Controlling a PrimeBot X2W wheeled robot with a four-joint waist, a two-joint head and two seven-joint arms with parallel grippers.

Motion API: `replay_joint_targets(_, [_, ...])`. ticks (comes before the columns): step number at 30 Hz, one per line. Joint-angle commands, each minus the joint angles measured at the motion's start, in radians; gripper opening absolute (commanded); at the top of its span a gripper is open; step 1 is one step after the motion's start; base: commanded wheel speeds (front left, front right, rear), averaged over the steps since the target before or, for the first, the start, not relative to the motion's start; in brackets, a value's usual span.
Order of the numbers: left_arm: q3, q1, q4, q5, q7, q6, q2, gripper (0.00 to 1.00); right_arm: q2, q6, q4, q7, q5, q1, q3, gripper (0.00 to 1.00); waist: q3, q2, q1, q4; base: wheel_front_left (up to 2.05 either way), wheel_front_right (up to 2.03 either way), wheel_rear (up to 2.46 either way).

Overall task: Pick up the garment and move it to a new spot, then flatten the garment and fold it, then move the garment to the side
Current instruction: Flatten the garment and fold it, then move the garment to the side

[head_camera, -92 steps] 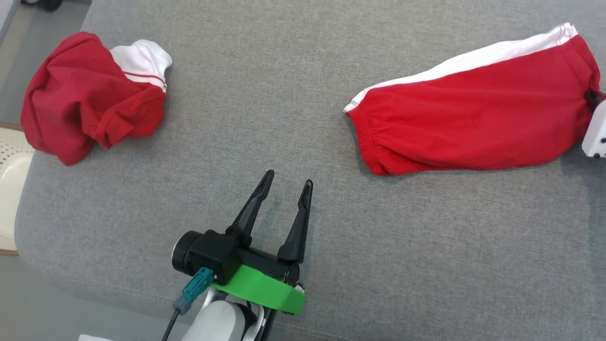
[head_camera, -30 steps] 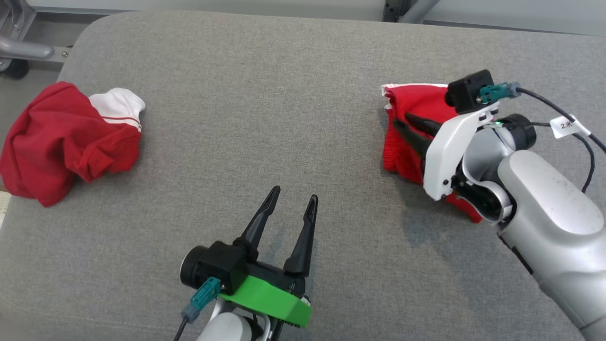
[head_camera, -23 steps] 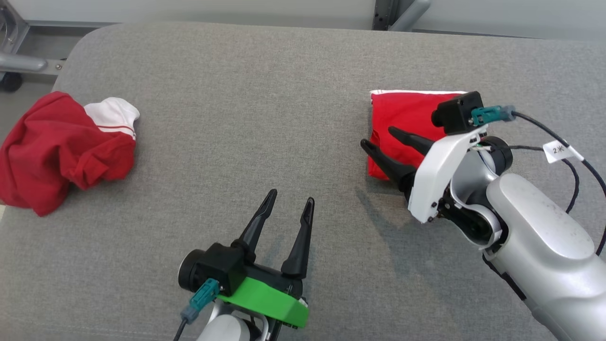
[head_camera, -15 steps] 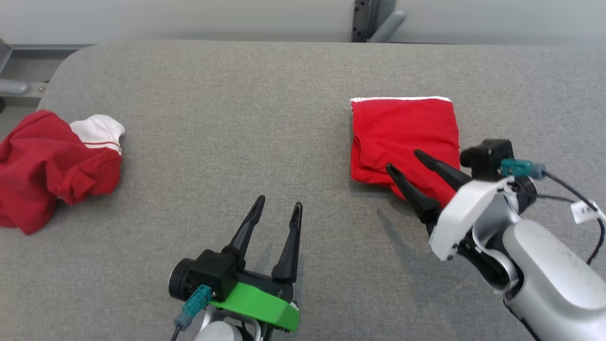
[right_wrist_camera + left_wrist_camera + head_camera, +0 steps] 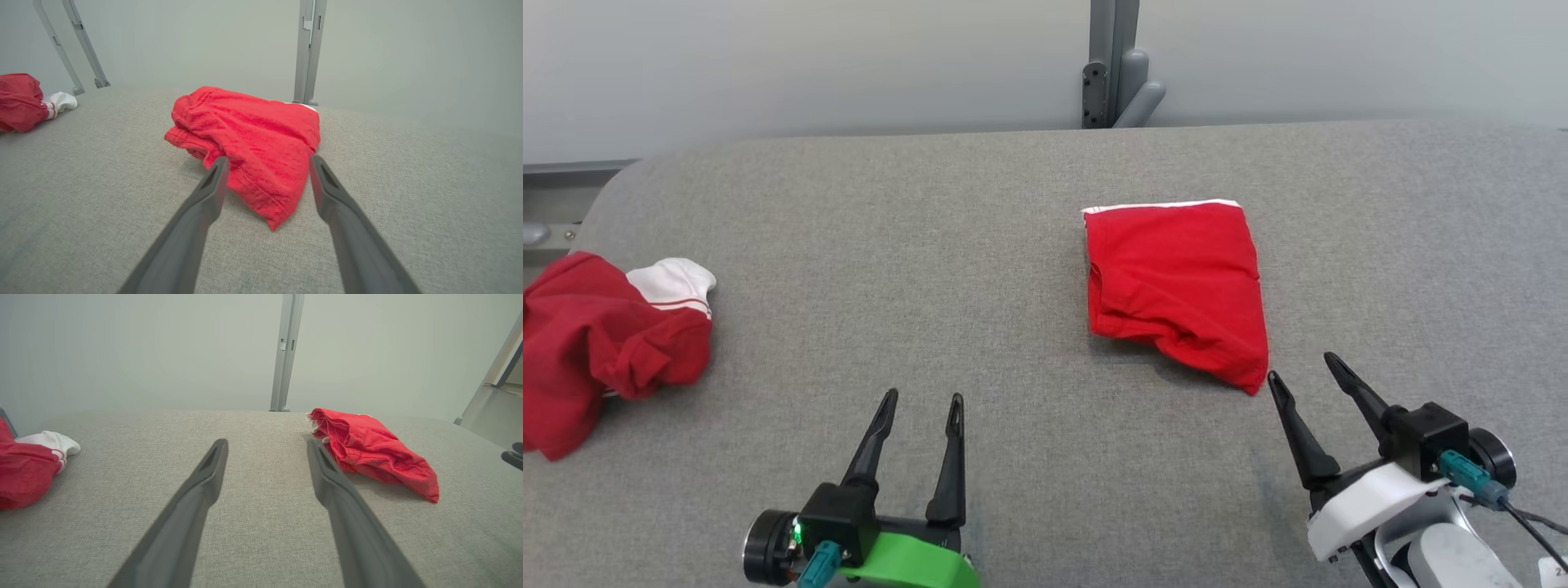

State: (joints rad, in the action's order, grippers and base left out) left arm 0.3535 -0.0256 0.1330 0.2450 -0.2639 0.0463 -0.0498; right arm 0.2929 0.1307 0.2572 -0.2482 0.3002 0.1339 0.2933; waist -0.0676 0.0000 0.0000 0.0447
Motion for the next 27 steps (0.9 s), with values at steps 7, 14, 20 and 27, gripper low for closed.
replay_joint_targets(7, [-0.062, 0.098, -0.063, -0.045, 0.000, 0.033, -0.001, 1.00, -0.090, 0.000, -0.089, -0.017, -0.108, -0.134, -0.143, 1.00, 0.057, 0.0000, 0.0000, -0.019, 0.00, 0.00, 0.00])
replay_joint_targets(14, [-0.088, 0.141, -0.099, -0.085, 0.000, 0.037, -0.001, 1.00, -0.134, 0.000, -0.149, -0.017, -0.118, -0.200, -0.213, 1.00, 0.073, 0.0000, 0.0000, -0.014, 0.00, 0.00, 0.00])
replay_joint_targets(20, [-0.105, 0.170, -0.110, -0.103, 0.000, 0.026, -0.001, 1.00, -0.152, 0.000, -0.160, -0.018, -0.105, -0.224, -0.234, 1.00, 0.087, 0.0000, 0.0000, -0.010, 0.00, 0.00, 0.00])
replay_joint_targets(27, [-0.114, 0.191, -0.121, -0.098, 0.000, 0.024, -0.001, 1.00, -0.166, 0.000, -0.167, -0.018, -0.060, -0.234, -0.245, 1.00, 0.090, 0.0000, 0.0000, -0.010, 0.00, 0.00, 0.00])
